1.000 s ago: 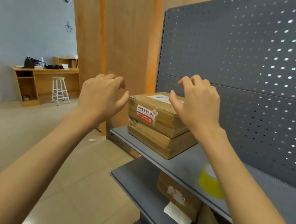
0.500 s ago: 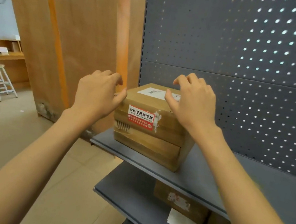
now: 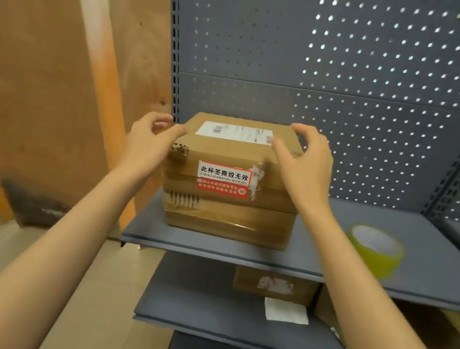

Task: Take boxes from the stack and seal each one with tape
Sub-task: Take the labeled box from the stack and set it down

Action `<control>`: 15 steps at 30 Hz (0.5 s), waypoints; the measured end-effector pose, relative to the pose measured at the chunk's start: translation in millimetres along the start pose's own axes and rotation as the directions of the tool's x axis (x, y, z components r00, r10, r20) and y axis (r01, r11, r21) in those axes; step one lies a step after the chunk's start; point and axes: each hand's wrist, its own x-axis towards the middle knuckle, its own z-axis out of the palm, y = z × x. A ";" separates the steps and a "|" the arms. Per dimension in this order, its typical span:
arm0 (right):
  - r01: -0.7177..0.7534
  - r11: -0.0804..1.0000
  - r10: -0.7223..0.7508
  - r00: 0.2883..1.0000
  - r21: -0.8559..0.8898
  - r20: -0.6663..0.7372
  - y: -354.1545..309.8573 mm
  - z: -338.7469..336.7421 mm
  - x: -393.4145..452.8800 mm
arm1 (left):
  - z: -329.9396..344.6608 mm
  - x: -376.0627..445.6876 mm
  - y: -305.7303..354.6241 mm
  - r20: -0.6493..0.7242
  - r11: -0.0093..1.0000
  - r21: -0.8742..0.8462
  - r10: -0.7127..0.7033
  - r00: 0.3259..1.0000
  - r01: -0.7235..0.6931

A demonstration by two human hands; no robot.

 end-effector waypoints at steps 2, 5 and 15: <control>-0.141 0.981 0.146 0.989 0.133 -0.031 4.3 0.1 -3.3 | 5.5 4.7 -9.0 0.008 0.992 -0.099 -0.077 0.997 0.077; -0.370 0.870 0.381 0.924 0.326 0.031 13.9 2.4 -8.8 | 13.7 9.7 -22.2 0.068 0.942 -0.247 -0.218 0.974 0.228; -0.620 0.671 0.571 0.782 0.406 0.251 16.7 5.6 -16.3 | 23.3 13.7 -44.5 0.289 0.802 -0.431 -0.311 0.905 0.413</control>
